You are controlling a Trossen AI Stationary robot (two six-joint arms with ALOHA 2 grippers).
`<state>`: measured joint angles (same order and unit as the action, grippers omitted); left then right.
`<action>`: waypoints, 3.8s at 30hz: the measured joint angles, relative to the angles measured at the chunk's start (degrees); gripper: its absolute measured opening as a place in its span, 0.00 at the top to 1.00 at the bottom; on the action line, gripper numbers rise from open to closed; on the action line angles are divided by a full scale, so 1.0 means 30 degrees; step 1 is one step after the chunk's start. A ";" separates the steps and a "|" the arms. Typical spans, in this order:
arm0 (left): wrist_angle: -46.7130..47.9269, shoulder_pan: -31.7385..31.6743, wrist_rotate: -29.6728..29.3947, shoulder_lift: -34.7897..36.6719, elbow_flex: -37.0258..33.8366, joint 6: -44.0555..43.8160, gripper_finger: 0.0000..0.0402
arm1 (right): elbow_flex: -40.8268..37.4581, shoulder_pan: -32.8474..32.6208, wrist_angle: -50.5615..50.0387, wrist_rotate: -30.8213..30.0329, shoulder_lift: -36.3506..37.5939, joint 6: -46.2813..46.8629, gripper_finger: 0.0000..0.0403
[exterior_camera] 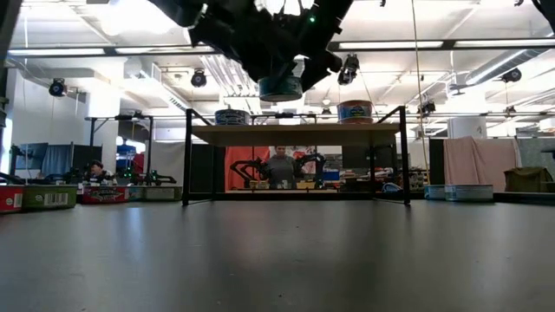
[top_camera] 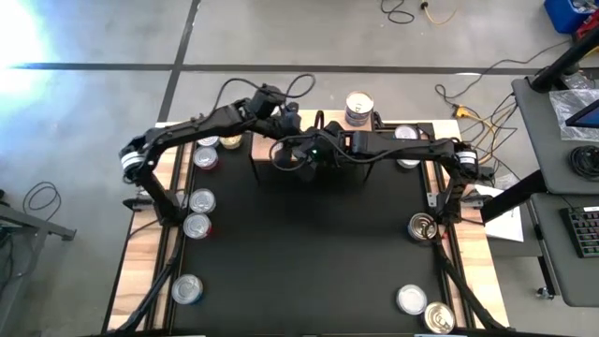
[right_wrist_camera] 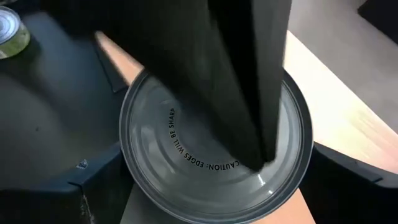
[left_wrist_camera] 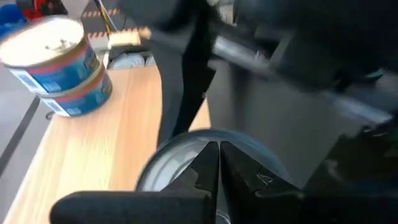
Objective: Stack canned seafood by type on shelf
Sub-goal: Put the bottom green-blue tuna can on the shelf
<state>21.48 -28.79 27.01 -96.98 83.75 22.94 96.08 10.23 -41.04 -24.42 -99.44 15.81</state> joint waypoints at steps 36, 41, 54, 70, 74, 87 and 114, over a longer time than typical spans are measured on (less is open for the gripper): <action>0.1550 -0.1000 -0.1995 -0.1804 0.0849 -0.0746 1.00 | -0.1262 0.1315 -0.4467 0.1023 0.0893 0.1258 0.01; 0.1523 -0.0963 -0.1611 0.0019 0.1772 -0.1569 1.00 | -0.1262 0.1353 -0.3681 -0.2367 0.0802 0.1018 0.01; 0.3288 -0.1131 -0.0800 0.8790 0.1382 -0.1701 1.00 | -0.1371 0.1234 -0.1732 0.0858 -0.0508 0.5982 0.01; 0.5587 -0.1119 -0.2373 1.1237 0.1033 -0.2048 1.00 | -0.1278 0.2271 0.6795 0.1663 -0.2241 0.5231 0.01; 0.6131 -0.1116 -0.2354 1.1535 0.1033 -0.2040 1.00 | -0.1086 0.2146 0.6783 0.2232 -0.1595 0.4267 0.01; 0.5512 -0.1155 -0.2860 1.1963 0.1033 -0.0340 1.00 | -0.0009 0.2147 0.7775 0.0881 -0.2041 0.0008 0.55; 0.5755 -0.1189 -0.4322 1.1848 0.1033 -0.0657 1.00 | 0.0588 0.2875 0.8036 -0.1335 -0.3850 0.4252 0.97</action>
<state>38.75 -32.36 14.04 -61.43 86.85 20.97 97.84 18.85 -16.93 -28.42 -110.99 28.57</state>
